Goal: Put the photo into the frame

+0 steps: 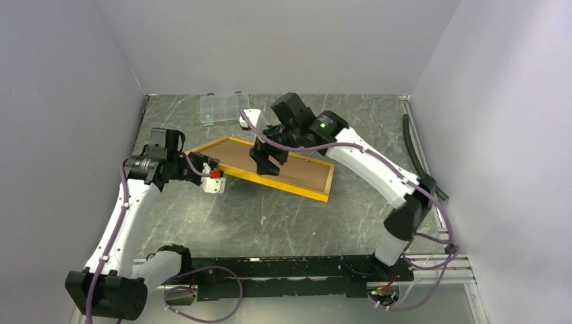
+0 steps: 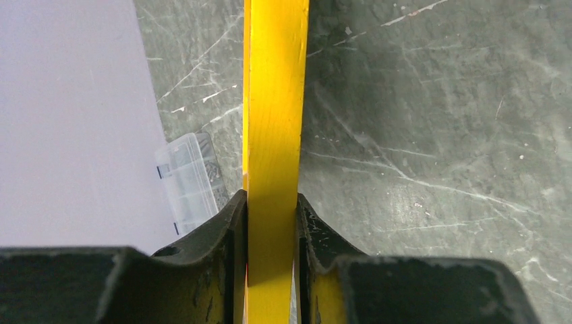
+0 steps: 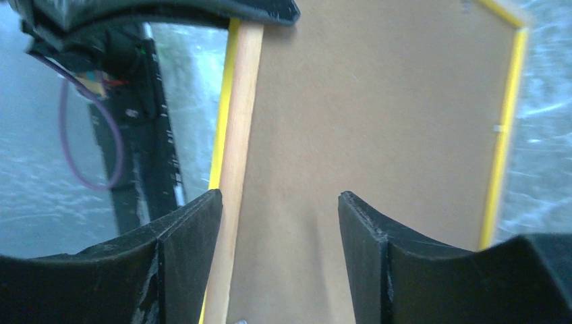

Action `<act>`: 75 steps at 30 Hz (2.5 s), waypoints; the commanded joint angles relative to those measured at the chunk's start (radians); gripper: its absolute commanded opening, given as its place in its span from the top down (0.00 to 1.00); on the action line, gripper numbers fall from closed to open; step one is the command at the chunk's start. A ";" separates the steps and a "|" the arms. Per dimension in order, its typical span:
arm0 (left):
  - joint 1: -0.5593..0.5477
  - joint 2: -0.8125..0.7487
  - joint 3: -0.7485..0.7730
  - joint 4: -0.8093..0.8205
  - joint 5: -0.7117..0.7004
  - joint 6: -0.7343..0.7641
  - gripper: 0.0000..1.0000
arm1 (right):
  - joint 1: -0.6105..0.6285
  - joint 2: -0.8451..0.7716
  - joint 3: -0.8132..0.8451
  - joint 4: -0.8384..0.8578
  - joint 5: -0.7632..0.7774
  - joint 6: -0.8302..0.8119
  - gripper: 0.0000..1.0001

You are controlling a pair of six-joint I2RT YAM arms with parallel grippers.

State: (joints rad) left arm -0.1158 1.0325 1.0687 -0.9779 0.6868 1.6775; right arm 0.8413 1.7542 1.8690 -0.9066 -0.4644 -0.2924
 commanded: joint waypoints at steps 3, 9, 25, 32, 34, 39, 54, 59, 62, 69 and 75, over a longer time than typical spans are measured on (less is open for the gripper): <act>0.002 0.035 0.110 -0.041 0.075 -0.177 0.93 | 0.046 -0.169 -0.142 0.056 0.163 -0.181 0.23; 0.001 0.048 0.141 -0.063 0.081 -0.194 0.93 | 0.120 -0.161 -0.175 0.063 0.310 -0.221 0.23; 0.002 0.036 0.170 -0.059 0.093 -0.240 0.86 | 0.142 -0.107 -0.139 0.172 0.462 -0.229 0.70; 0.002 0.014 0.196 -0.009 0.083 -0.379 0.29 | 0.139 -0.070 0.006 0.103 0.432 -0.151 0.88; 0.005 0.017 0.227 -0.013 0.079 -0.432 0.11 | 0.137 -0.060 0.064 0.078 0.407 -0.115 0.87; 0.064 0.020 0.243 0.026 0.060 -0.512 0.06 | 0.109 -0.071 0.130 0.062 0.324 -0.033 0.86; 0.301 0.278 0.468 -0.114 0.228 -0.861 0.06 | -0.408 -0.198 -0.214 0.240 0.020 0.411 0.90; 0.301 0.313 0.426 -0.122 0.263 -0.911 0.06 | -0.542 -0.263 -0.342 0.318 -0.027 0.506 0.89; 0.299 0.309 0.366 -0.070 0.291 -0.961 0.06 | -0.627 -0.266 -0.376 0.377 -0.120 0.587 0.89; 0.298 0.315 0.283 -0.022 0.355 -1.000 0.06 | -0.548 -0.218 -0.221 0.403 -0.181 0.717 0.90; 0.298 0.349 0.269 -0.083 0.404 -0.993 0.06 | -0.430 -0.277 -0.316 0.619 -0.127 0.914 0.92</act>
State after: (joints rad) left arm 0.1818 1.3590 1.3426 -1.0309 1.0130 0.7101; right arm 0.3359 1.5307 1.6009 -0.4931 -0.4931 0.3618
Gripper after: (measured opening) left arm 0.941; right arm 0.310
